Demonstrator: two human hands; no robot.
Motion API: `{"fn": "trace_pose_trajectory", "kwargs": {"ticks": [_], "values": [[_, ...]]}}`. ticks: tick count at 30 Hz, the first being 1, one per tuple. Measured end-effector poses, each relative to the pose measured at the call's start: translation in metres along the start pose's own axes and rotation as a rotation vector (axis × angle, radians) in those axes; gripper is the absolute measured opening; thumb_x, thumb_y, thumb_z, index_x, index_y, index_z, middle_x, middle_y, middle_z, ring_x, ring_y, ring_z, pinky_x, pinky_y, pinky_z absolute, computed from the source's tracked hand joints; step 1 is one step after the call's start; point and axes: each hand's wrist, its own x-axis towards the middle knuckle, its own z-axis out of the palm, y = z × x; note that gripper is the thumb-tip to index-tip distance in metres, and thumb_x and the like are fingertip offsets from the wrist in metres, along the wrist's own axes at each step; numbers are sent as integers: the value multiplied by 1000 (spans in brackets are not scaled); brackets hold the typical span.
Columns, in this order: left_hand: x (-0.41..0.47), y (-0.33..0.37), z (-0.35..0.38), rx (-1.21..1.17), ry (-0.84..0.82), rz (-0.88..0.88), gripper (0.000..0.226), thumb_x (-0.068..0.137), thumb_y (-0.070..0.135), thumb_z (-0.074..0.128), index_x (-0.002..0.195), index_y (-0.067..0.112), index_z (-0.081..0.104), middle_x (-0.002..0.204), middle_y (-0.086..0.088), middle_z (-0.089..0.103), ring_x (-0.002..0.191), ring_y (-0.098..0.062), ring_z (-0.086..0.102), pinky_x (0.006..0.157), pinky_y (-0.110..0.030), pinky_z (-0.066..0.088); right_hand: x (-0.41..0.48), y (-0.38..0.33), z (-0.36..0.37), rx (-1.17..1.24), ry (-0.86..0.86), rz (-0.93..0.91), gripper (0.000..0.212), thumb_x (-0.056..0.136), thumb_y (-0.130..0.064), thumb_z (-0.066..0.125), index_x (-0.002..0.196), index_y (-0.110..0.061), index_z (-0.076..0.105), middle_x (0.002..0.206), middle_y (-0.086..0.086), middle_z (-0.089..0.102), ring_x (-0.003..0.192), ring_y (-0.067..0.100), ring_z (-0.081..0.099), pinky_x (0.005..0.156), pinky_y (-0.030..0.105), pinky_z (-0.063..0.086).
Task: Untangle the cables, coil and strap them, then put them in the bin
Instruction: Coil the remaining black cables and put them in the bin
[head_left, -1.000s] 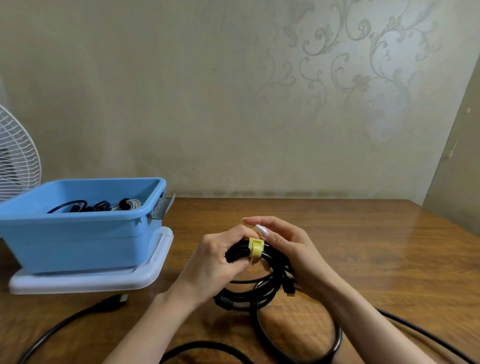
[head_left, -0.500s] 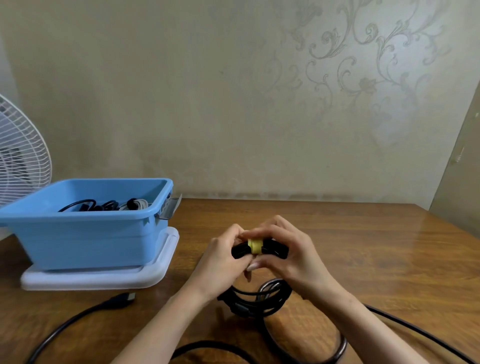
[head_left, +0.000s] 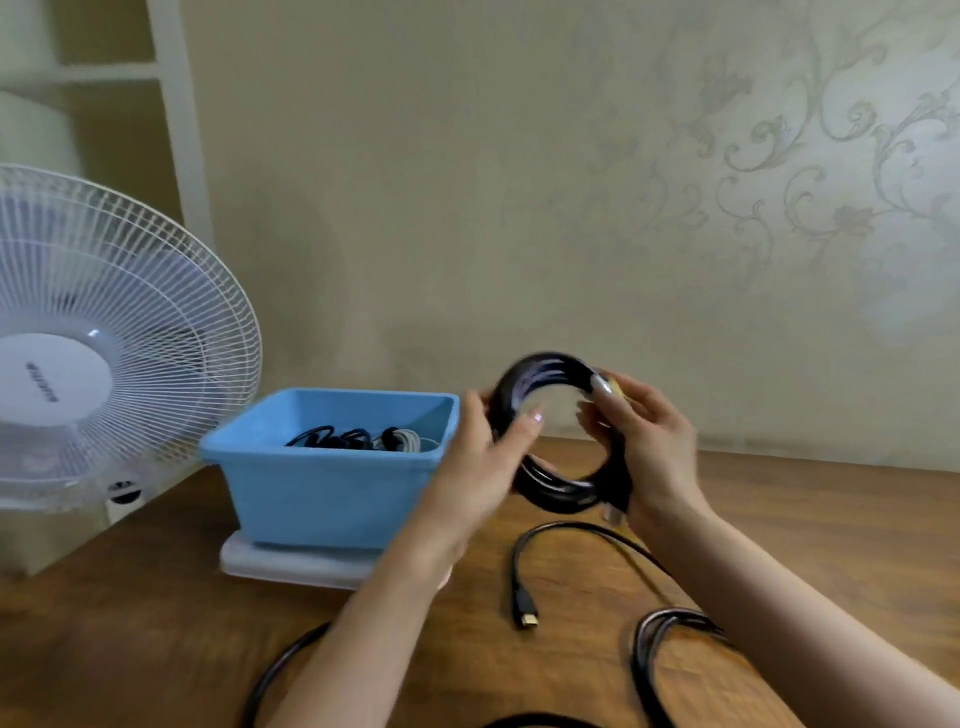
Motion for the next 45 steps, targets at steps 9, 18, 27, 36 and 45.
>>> {"fn": "trace_pose_trajectory", "kwargs": {"ticks": [9,18,27,36,45], "values": [[109,-26,-142,563,483,-332,48,102,32,34,130,-7,37,135,-29,45,120,-40,49,96,-41,40,61,73,148,-692,-412,81,45,88,-9,62,131,-12,50,100,13,61,64,17,58,45,21,45],[101,-55,-160,1381,-115,-222,57,89,46,58,138,20,43,143,-5,39,131,-23,37,104,-34,33,70,90,150,-1707,-794,-274,33,99,-24,46,116,-1,60,122,20,59,112,35,56,83,35,44],[109,-56,-148,1329,-471,-611,39,100,35,38,126,12,55,133,-6,54,119,-23,53,91,-28,39,60,94,147,-1823,-1002,102,40,97,-49,39,110,-16,58,115,5,60,101,22,54,91,33,40],[45,-37,-115,979,206,215,21,95,16,49,107,14,66,115,-7,66,113,-28,54,86,-34,40,-7,28,85,-1406,-825,-470,25,95,-24,53,114,-22,69,115,2,69,107,23,60,90,35,47],[-64,-32,-35,715,-382,216,13,94,22,56,102,21,66,99,11,63,93,-1,57,85,-21,46,-98,-37,-86,-1715,-819,-233,22,95,-33,55,109,-25,69,108,-5,69,99,15,63,79,30,49]]}}
